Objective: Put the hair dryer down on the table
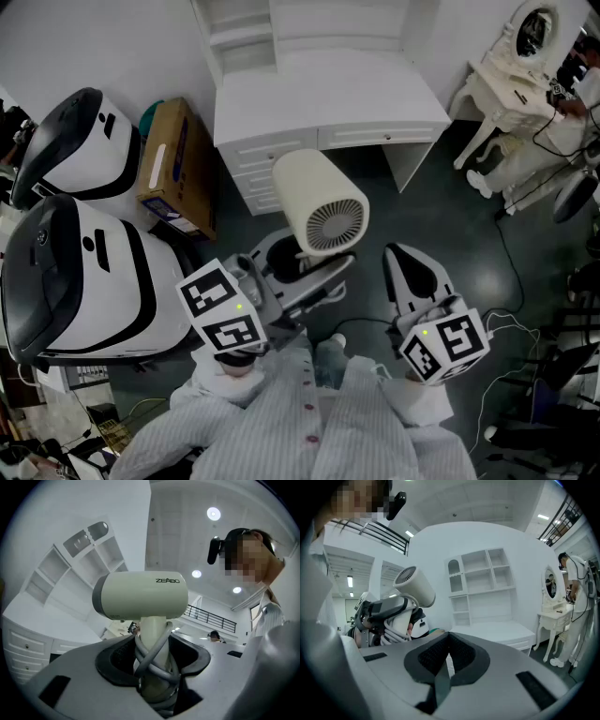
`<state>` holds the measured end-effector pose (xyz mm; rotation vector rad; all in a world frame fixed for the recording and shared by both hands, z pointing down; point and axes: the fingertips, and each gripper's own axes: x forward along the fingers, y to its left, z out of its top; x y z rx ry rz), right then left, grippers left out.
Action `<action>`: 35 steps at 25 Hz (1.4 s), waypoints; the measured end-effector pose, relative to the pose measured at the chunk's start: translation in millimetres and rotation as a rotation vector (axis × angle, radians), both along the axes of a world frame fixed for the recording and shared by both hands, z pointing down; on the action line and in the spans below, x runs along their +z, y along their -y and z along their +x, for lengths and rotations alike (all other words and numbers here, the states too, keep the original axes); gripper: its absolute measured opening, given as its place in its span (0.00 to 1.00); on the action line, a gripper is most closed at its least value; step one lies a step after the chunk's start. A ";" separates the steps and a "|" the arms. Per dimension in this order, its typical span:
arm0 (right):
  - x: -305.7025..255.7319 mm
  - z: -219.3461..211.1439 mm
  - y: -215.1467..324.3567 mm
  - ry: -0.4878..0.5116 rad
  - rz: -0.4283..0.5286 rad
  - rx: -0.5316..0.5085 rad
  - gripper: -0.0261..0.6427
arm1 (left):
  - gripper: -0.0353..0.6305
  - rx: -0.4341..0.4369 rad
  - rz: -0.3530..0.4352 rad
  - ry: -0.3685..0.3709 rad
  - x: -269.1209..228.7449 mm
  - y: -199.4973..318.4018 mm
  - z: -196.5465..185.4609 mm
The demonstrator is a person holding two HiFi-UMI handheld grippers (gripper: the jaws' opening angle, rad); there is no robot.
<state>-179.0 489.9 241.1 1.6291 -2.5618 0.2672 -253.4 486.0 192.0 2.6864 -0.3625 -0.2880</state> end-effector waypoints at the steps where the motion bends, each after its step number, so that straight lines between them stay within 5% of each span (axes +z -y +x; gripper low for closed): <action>1: -0.7 0.7 -2.6 0.002 0.003 0.002 0.06 | 0.38 0.007 0.003 0.001 -0.4 -3.4 1.5; 20: 8.9 52.7 -43.3 -0.007 0.007 0.007 0.06 | 0.38 0.014 0.014 0.005 4.7 -30.1 60.2; 35: 24.5 74.2 14.1 -0.020 -0.019 -0.036 0.06 | 0.38 -0.003 -0.004 0.014 14.4 30.7 89.6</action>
